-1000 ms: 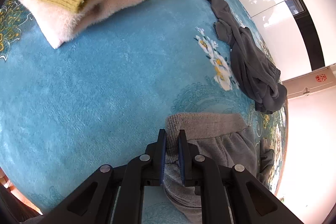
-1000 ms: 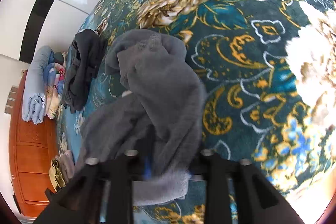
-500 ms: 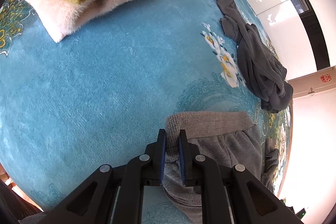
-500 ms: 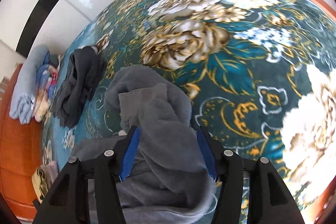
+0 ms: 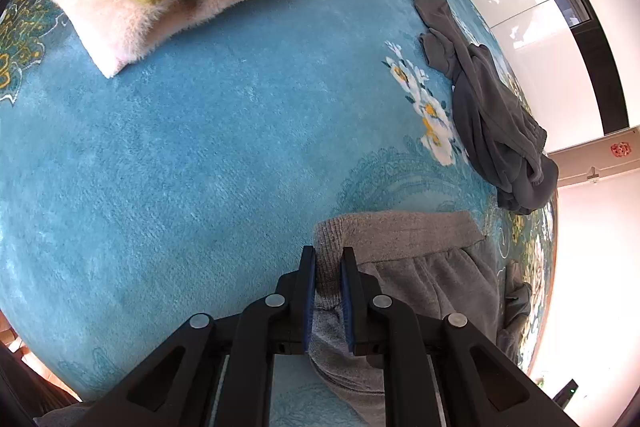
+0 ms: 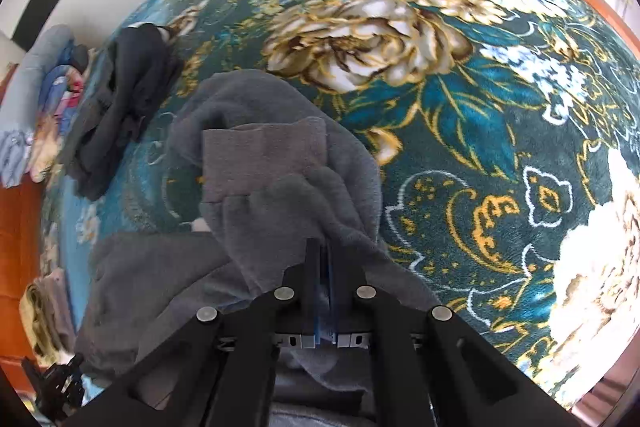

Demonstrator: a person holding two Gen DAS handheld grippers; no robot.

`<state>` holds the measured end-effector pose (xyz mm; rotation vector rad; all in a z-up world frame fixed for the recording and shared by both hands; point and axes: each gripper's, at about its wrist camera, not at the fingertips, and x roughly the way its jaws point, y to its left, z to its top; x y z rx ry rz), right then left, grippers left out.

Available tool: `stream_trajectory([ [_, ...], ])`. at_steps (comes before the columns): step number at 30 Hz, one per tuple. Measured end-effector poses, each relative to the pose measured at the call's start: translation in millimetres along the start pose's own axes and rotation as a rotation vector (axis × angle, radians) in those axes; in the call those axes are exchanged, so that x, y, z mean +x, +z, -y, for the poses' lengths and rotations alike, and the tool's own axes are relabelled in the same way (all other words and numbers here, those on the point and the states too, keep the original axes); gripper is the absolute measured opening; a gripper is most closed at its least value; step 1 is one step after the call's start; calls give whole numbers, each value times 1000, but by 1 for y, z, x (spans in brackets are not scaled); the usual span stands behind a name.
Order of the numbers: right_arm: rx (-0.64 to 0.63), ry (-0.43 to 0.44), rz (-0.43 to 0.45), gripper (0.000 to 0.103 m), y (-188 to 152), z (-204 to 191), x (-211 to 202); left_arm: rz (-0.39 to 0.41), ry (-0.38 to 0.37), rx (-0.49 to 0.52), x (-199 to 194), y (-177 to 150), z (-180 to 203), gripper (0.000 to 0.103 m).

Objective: Fold clothes

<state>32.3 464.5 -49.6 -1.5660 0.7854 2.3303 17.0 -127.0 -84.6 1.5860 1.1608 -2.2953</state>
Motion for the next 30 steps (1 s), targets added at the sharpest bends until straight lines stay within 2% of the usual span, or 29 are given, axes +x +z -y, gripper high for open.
stream_trajectory([
  [2, -20, 28, 19, 3, 1, 1, -12, 2, -1, -3, 0, 0, -1, 13],
  [4, -6, 44, 85, 2, 6, 7, -34, 8, -4, -2, -2, 0, -1, 13],
  [9, 75, 22, 306, 1, 13, 37, -100, 19, -5, 1, -3, 0, -1, 13],
  [11, 148, -18, 418, 0, 10, 59, -129, 15, -6, -5, -2, 1, -2, 13],
  [13, 216, -118, 475, 0, -4, 84, -146, 11, -6, -8, -1, 1, -2, 13],
  [16, 294, -136, 328, 0, -20, 122, -120, 4, -3, -8, 1, 1, -2, 13],
  [17, 312, -135, 310, 0, -25, 129, -115, 4, -2, -7, 0, 1, -2, 13],
  [18, 339, -114, 296, 3, -32, 136, -109, 3, -2, -6, 0, 1, -1, 13],
  [21, 421, 5, 267, 3, -46, 150, -93, 2, -6, -10, -1, 1, -2, 13],
  [23, 457, 58, 218, 13, -48, 153, -76, 1, -8, -15, -1, 1, -3, 13],
  [24, 469, 65, 208, 33, -52, 153, -69, 0, -7, -16, -1, 1, -3, 13],
  [25, 481, 72, 199, 47, -55, 154, -63, -1, -5, -18, -1, 1, -3, 13],
  [30, 566, 52, 171, 48, -56, 170, -35, -6, 2, -23, 1, 1, -4, 13],
])
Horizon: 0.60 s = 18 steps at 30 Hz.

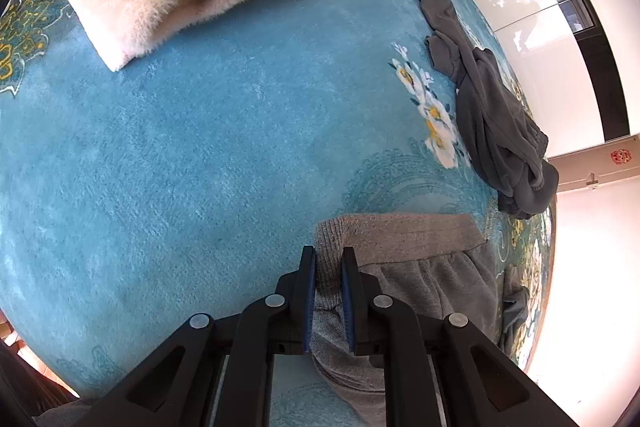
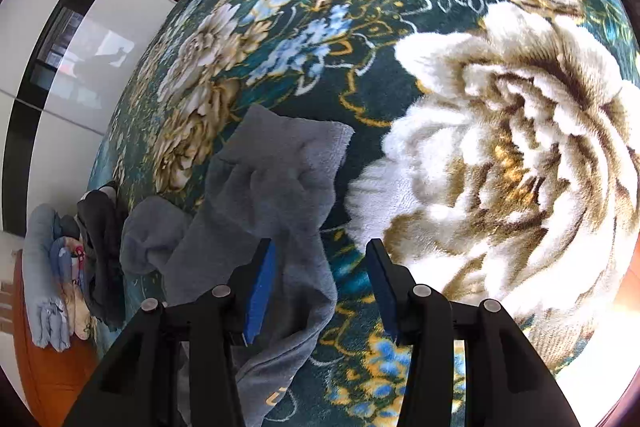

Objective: Fold clothes

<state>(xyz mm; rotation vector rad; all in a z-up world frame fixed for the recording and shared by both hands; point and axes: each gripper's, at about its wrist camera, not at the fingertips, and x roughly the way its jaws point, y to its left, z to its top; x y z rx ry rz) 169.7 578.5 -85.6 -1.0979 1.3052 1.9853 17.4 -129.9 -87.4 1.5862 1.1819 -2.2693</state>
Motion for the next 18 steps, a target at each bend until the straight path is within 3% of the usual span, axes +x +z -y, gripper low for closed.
stream_trajectory([
  [2, 40, 4, -26, 46, 2, 2, 12, -9, 10, -9, 3, 2, 0, 12],
  [3, 54, 9, -34, 36, 3, 1, 16, -15, 14, -17, 4, 3, -1, 12],
  [4, 56, 13, -40, 13, 3, -3, 19, -14, 16, -22, 3, 6, 0, 12],
  [5, 55, 8, -51, 4, 5, -9, 20, -14, 17, -28, 3, 9, 1, 11],
  [6, 52, 6, -61, 4, 6, -16, 21, -13, 19, -33, 2, 12, 2, 11],
  [9, -23, 105, -33, 4, 19, -59, 1, 24, 3, 21, -14, 24, 26, 10],
  [12, -151, 265, 46, 4, 32, -108, -49, 116, -99, 56, -54, 36, 55, 10],
  [14, -233, 372, 126, 4, 37, -130, -88, 217, -123, 125, -89, 36, 72, 10],
  [16, -300, 452, 209, 4, 38, -140, -125, 277, -81, 178, -107, 29, 70, 10],
  [18, -317, 437, 242, 4, 34, -126, -136, 274, -10, 195, -107, 21, 56, 10],
])
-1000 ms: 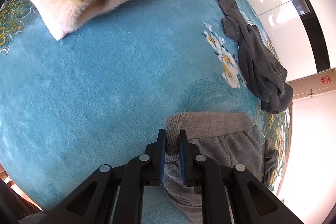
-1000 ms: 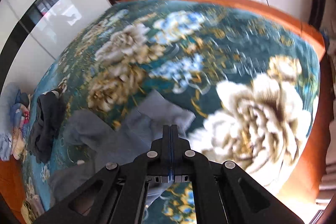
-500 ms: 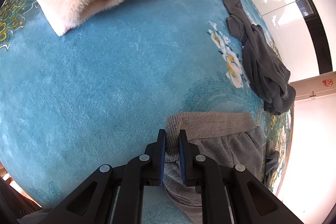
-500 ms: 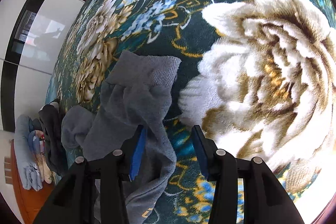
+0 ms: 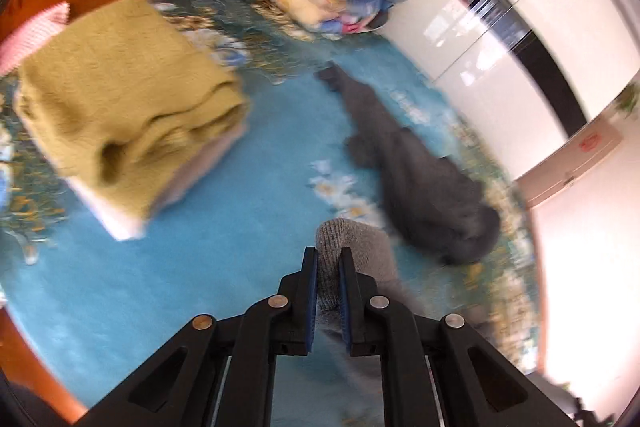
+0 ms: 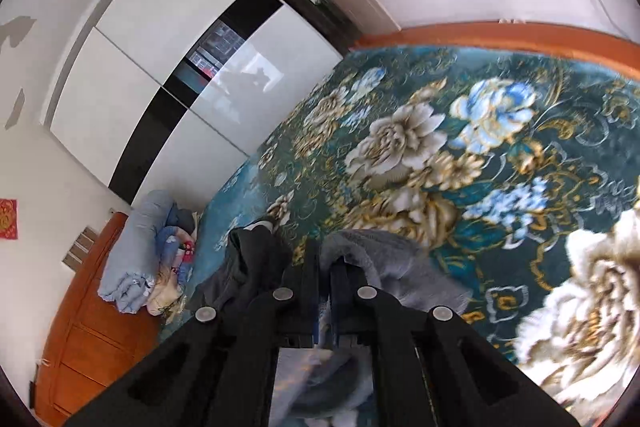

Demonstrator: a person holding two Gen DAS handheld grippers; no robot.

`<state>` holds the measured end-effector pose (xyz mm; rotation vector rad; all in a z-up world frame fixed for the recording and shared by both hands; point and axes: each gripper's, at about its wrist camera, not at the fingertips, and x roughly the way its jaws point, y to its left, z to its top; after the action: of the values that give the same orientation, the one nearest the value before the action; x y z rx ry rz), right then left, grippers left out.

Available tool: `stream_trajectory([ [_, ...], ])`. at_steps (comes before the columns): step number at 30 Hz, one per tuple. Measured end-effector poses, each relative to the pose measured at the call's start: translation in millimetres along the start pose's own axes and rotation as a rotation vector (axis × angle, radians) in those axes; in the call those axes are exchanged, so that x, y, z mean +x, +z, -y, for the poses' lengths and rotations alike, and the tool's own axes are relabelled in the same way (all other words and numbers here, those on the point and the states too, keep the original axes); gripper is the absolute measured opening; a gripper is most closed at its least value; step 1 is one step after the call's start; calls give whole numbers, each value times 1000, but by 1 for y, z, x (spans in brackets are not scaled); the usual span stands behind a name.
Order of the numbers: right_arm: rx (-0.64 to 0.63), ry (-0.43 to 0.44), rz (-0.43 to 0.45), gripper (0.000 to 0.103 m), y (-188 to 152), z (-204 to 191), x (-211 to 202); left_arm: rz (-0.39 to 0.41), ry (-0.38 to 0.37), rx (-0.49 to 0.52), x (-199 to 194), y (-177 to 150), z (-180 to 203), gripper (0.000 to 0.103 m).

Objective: Fold clothes

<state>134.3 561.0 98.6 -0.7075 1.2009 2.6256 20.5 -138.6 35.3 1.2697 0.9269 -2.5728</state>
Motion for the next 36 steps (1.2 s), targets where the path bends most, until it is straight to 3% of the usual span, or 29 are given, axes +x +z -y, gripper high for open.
stream_trajectory([
  [3, 21, -171, -109, 4, -36, 49, 6, -127, 126, -25, 29, -33, -34, 11],
  [5, 128, -253, -175, 4, -67, 88, 9, -244, 194, -66, 49, -53, -51, 10],
  [6, 181, -293, -207, 4, -83, 108, 11, -271, 189, -89, 52, -54, -53, 10],
  [8, 285, -373, -271, 4, -113, 147, 14, -265, 206, -62, 50, -54, -48, 10],
  [10, 300, -414, -273, 4, -121, 158, 6, -248, 227, -21, 47, -54, -43, 10],
  [14, 263, -423, -238, 4, -109, 152, -5, -262, 237, -19, 49, -55, -45, 11],
  [18, 206, -459, -296, 4, -110, 147, 1, -264, 238, -8, 51, -54, -44, 14],
  [22, 245, -467, -272, 7, -110, 154, 1, -272, 234, -14, 54, -54, -43, 15],
  [24, 247, -480, -234, 14, -101, 154, -7, -257, 249, -26, 52, -53, -45, 22],
  [27, 195, -531, -158, 31, -77, 141, -23, -229, 238, -76, 48, -51, -52, 41],
  [30, 142, -579, -83, 31, -54, 128, -39, -223, 202, -117, 48, -51, -56, 48],
  [32, 54, -523, -89, 32, -44, 96, -24, -234, 197, -127, 52, -52, -56, 56],
  [34, -36, -410, -139, 39, -49, 50, 10, -246, 207, -115, 56, -54, -52, 56],
  [36, -137, -284, -229, 40, -66, -3, 54, -246, 218, -81, 58, -56, -47, 59],
])
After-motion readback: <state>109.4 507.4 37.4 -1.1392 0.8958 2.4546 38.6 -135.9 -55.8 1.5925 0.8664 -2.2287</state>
